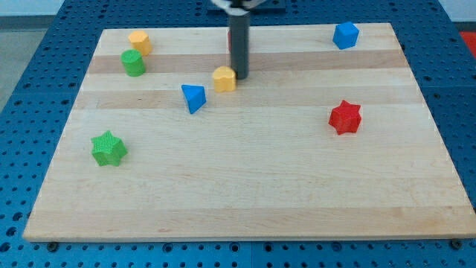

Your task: Slide the blue cube a bit down

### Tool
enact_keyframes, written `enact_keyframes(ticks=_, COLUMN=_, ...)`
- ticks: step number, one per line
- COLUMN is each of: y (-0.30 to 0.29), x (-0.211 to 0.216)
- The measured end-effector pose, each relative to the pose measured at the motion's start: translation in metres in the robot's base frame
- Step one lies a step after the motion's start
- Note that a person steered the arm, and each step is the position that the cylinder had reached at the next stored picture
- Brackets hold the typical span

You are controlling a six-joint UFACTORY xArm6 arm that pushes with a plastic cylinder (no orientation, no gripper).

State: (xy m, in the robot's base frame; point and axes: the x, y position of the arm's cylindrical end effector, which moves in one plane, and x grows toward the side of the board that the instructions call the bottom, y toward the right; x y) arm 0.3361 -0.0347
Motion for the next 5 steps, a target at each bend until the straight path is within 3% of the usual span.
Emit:
enact_keyframes(ticks=1, y=-0.025, x=0.008)
enact_keyframes(ticks=5, y=-0.017, x=0.014)
